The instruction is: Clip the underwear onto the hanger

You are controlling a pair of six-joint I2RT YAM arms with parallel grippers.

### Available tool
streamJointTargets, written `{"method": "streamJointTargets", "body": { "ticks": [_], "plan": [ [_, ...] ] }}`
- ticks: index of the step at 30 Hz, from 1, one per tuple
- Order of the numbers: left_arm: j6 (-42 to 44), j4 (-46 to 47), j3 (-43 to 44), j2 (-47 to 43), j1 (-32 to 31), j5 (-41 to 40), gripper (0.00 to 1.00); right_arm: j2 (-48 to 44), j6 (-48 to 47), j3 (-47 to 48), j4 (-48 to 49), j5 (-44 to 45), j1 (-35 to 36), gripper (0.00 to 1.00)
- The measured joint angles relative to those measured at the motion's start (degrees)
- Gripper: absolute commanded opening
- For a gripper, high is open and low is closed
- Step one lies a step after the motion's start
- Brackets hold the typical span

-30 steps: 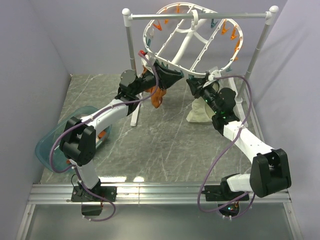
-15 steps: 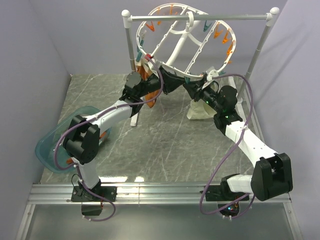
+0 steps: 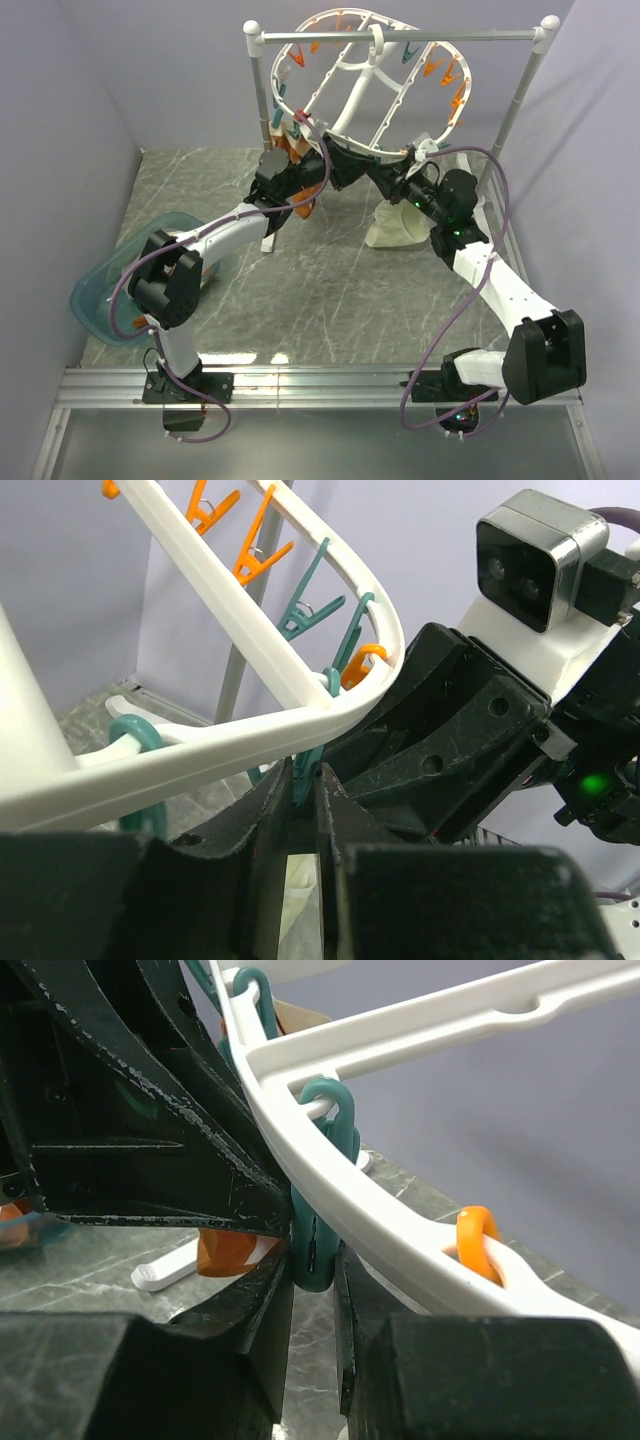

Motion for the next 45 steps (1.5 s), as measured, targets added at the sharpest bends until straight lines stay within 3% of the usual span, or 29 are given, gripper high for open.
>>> {"method": "streamJointTargets", "body": {
  "ticks": [38, 41, 42, 44, 45],
  "plan": [
    [-4.87, 4.70, 0.87, 2.27, -0.92, -4.55, 0.14, -1.86, -0.79, 0.00, -2.82, -3.10, -2.19, 0.00],
    [-4.79, 3.85, 1.46, 2.69, -1.66, -5.27, 0.08, -1.86, -0.81, 0.00, -2.82, -3.41, -2.19, 0.00],
    [-4.83, 3.48, 1.64, 2.78, -1.81, -5.68, 0.01, -1.86, -0.79, 0.00, -2.84, -3.39, -2.27, 0.00],
    [-4.94, 3.26, 1.68, 2.82, -1.90, -6.12, 0.00, -1.86, -0.81, 0.00, -2.97, -3.28, -2.29, 0.00],
    [-4.94, 3.13, 1.70, 2.82, -1.92, -6.27, 0.00, -1.86, -0.79, 0.00, -3.04, -3.17, -2.29, 0.06]
  ]
}}
